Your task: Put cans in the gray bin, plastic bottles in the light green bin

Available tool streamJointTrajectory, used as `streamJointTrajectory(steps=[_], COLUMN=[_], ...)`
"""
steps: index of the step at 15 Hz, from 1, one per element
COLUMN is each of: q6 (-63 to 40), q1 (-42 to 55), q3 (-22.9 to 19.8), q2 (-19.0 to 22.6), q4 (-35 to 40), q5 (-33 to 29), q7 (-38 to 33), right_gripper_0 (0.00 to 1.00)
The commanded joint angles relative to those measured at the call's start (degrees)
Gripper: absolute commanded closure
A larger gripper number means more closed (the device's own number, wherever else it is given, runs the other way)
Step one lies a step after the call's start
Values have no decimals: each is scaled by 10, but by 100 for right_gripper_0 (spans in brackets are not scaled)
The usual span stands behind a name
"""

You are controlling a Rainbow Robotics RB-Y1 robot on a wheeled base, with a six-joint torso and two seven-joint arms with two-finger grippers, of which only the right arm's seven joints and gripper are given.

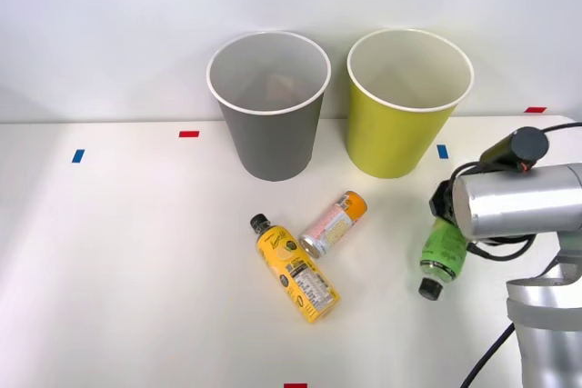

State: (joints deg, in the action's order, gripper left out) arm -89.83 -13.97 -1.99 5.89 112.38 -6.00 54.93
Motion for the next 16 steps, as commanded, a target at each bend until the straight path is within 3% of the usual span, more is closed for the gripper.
streamJointTrajectory(steps=[1,4,11,16], q6=[-74,-46,38,219], q1=[13,50,105,97], q3=[-34,-37,-86,-123], q2=[-4,-6,-4,-4], q4=[89,179,340,331], q5=[17,38,180,342], q7=[120,201,331,340], right_gripper_0=[100,100,100,100])
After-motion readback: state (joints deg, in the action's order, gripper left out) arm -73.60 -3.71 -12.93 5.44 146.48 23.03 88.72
